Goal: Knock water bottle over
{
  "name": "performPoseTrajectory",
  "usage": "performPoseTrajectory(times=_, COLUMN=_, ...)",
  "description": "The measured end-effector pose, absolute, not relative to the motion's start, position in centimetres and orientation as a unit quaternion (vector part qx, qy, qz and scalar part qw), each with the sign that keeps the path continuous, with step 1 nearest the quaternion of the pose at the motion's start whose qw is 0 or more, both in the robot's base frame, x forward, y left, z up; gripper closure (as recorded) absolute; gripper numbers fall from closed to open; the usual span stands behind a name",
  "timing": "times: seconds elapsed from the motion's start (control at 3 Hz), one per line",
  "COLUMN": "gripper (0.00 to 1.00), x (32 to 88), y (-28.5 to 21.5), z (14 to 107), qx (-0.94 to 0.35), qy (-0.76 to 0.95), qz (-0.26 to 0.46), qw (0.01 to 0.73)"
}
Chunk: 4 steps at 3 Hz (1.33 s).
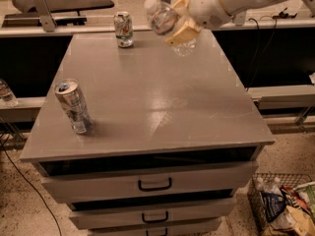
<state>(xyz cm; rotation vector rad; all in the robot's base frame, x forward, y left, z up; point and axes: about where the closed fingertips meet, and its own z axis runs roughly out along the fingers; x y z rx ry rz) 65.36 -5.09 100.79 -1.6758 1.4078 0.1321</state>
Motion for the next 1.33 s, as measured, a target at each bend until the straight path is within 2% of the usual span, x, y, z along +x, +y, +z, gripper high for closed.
performPoseTrajectory(times=0.33, gripper=1.00, x=63.6, y=-1.2, z=96.2, qx=-0.762, qy=0.535, qz=-0.036, qw=0.364)
performPoseTrajectory(times=0.67, gripper=1.00, x=63.2, y=-0.2, z=91.9, qx=-0.803, qy=0.515, qz=-0.088, qw=0.288)
performPoseTrajectory(times=1.33, gripper=0.59, x=64.0, y=-0.8, z=87.3, qx=-0.848, qy=0.481, qz=-0.151, qw=0.163)
